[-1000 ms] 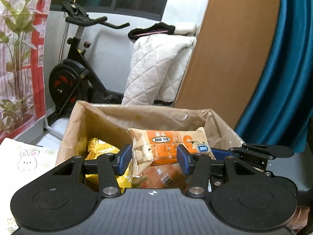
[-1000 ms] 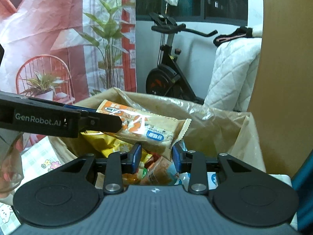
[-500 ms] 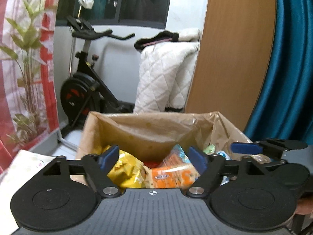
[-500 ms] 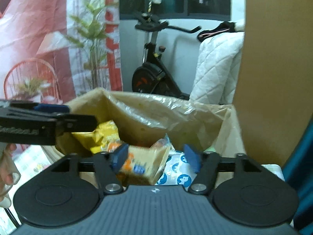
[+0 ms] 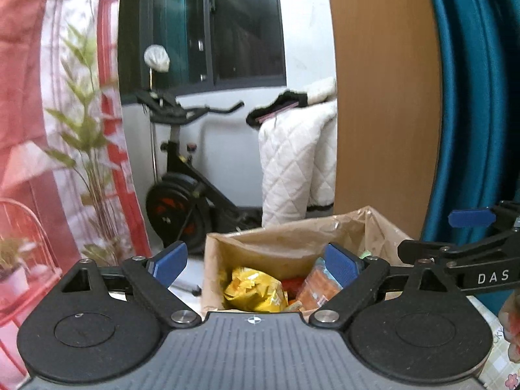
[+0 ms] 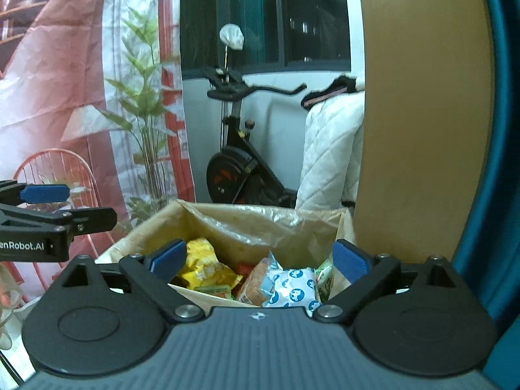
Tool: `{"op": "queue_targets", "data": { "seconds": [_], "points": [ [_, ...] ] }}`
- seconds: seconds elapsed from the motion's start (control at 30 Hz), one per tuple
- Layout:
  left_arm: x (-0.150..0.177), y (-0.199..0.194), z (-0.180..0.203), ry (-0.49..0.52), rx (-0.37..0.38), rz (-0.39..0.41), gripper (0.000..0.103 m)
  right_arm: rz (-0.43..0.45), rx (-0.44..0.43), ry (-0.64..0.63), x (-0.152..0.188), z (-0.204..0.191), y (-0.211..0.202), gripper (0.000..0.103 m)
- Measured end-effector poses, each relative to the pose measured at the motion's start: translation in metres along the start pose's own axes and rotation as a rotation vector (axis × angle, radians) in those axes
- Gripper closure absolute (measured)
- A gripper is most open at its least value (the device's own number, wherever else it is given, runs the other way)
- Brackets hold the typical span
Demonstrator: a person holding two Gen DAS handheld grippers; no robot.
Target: Organize snacks
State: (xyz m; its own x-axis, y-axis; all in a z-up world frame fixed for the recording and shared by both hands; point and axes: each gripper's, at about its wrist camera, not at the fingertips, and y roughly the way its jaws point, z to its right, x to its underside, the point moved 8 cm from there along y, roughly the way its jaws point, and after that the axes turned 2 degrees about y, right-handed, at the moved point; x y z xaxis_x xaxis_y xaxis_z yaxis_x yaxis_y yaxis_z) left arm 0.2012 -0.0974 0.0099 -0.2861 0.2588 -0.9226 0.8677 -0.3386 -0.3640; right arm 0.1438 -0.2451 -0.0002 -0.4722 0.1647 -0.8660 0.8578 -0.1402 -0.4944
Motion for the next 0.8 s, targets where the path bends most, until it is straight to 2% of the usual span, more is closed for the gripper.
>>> {"op": "queue_targets", "data": {
  "seconds": [0.3, 0.4, 0.5, 0.7, 0.8],
  "points": [
    [-0.013, -0.068, 0.0, -0.051, -0.055, 0.075, 0.009, 0.068, -0.027, -0.012, -0.007, -0.029, -0.059, 0.002],
    [-0.012, -0.081, 0.006, -0.036, -0.082, 0.084, 0.007, 0.082, -0.037, -0.026, -0.004, -0.039, -0.072, 0.002],
    [-0.006, -0.091, 0.011, -0.032, -0.103, 0.082, 0.007, 0.098, -0.046, -0.021, 0.0, -0.048, -0.084, 0.002],
    [0.0, -0.096, 0.006, -0.081, -0.086, 0.062, 0.006, 0.087, -0.072, 0.014, 0.008, -0.053, -0.092, 0.002],
    [0.001, -0.098, 0.004, -0.084, -0.103, 0.064, 0.006, 0.081, -0.064, 0.016, 0.009, -0.053, -0.092, 0.002]
  ]
}}
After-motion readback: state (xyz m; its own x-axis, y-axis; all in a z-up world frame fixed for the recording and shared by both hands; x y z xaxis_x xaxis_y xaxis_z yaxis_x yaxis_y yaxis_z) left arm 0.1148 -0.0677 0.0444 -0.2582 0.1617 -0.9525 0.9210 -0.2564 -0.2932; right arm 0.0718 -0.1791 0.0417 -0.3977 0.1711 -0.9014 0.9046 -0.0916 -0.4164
